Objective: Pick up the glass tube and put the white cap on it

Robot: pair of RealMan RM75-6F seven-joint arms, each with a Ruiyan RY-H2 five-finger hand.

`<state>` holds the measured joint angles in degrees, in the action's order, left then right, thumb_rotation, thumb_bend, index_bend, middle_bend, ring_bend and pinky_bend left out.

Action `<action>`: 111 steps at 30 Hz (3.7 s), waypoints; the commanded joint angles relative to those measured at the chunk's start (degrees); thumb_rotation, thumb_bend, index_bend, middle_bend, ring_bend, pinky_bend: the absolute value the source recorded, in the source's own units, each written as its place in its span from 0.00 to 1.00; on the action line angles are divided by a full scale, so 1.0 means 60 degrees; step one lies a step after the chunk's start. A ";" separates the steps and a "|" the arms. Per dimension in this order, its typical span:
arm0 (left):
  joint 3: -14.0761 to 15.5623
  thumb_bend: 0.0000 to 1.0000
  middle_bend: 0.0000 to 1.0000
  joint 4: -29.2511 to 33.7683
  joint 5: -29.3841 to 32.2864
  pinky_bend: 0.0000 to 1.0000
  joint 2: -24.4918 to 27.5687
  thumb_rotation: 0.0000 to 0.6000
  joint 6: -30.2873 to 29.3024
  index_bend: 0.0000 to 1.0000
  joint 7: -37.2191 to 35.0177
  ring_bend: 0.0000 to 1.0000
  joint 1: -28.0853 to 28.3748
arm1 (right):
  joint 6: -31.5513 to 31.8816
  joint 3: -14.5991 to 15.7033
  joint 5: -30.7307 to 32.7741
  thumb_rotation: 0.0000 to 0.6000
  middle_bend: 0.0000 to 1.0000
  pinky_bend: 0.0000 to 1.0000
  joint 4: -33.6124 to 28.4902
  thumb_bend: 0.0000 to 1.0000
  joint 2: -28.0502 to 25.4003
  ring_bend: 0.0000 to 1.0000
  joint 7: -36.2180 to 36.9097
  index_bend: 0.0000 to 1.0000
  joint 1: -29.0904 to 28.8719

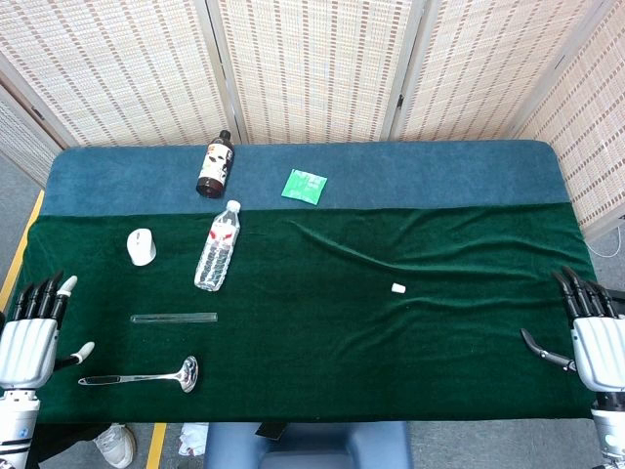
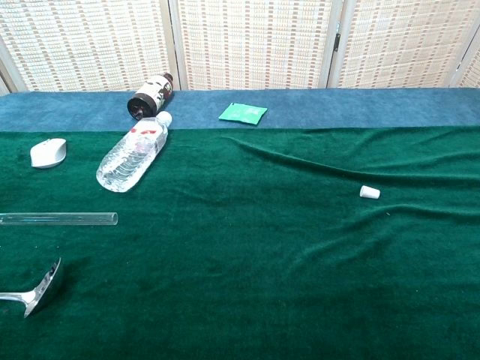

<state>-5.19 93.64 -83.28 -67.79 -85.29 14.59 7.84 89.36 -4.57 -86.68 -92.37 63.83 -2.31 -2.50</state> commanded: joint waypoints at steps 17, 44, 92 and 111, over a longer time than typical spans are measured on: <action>-0.0523 0.21 0.41 -0.0157 0.0269 0.38 -0.0544 1.00 0.2337 0.27 0.0844 0.46 0.1963 | -0.0314 -0.0159 0.0229 0.37 0.07 0.11 -0.0102 0.35 -0.0209 0.16 0.0066 0.00 -0.0155; -0.0280 0.25 0.92 -0.1293 0.2630 0.81 -0.2686 1.00 0.4546 0.46 0.2275 0.88 0.3491 | -0.0821 -0.0144 0.0467 0.37 0.07 0.12 -0.0139 0.35 -0.0231 0.18 0.0048 0.00 -0.0366; 0.0064 0.41 0.95 -0.2712 0.3323 0.84 -0.3311 1.00 0.4580 0.59 0.1585 0.91 0.3675 | -0.0979 -0.0108 0.0708 0.37 0.07 0.12 -0.0098 0.35 -0.0216 0.19 0.0157 0.00 -0.0355; 0.0277 0.47 0.96 -0.2154 0.0513 0.84 -0.2819 1.00 0.3290 0.63 -0.0315 0.91 0.3702 | -0.2104 -0.0128 0.0688 0.38 0.10 0.12 -0.0726 0.47 -0.0311 0.21 -0.0468 0.05 -0.1082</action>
<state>-3.62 79.94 -79.57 -85.25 -65.08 12.86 30.00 78.15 -5.19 -82.44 -96.18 61.81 -4.08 -7.81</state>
